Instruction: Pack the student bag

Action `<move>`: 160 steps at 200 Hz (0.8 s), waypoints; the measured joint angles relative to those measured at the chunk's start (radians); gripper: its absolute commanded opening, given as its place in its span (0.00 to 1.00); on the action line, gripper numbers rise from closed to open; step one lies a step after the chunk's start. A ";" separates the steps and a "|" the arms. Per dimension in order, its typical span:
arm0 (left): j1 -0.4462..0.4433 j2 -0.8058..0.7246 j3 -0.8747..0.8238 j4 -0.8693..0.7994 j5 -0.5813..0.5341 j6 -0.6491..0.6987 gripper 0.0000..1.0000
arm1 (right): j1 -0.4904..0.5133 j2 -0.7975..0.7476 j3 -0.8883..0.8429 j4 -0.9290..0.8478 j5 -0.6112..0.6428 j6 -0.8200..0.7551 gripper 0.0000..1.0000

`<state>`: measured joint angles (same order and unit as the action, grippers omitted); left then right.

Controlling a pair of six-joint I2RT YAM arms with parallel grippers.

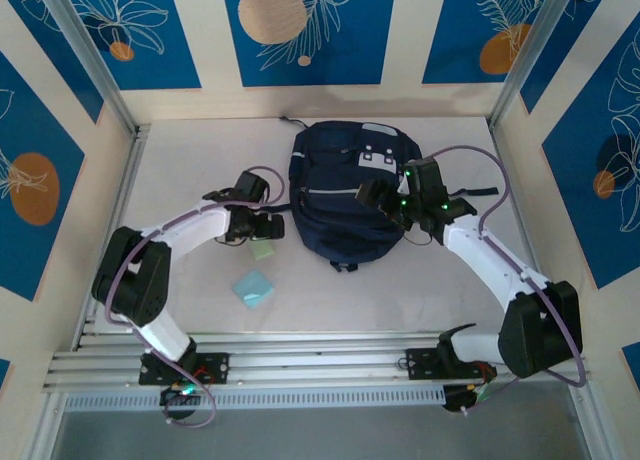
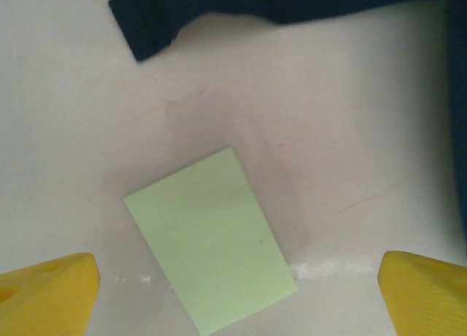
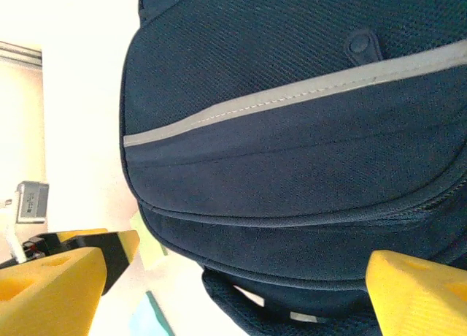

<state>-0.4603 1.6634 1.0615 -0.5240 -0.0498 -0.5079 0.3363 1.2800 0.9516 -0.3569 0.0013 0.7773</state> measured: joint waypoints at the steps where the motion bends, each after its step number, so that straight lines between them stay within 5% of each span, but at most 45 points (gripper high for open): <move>1: 0.000 0.001 0.000 0.000 0.000 -0.002 0.96 | 0.001 -0.002 0.000 0.000 0.002 -0.003 0.92; 65: 0.000 0.093 -0.020 0.034 -0.007 -0.100 0.91 | 0.018 -0.031 -0.050 -0.012 0.058 -0.072 0.91; 160: 0.000 0.114 -0.011 0.009 -0.083 -0.121 0.53 | 0.042 -0.060 -0.068 -0.002 0.082 -0.082 0.91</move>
<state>-0.4603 1.7771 1.0508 -0.5152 -0.1329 -0.6285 0.3779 1.2198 0.8837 -0.3584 0.0834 0.6952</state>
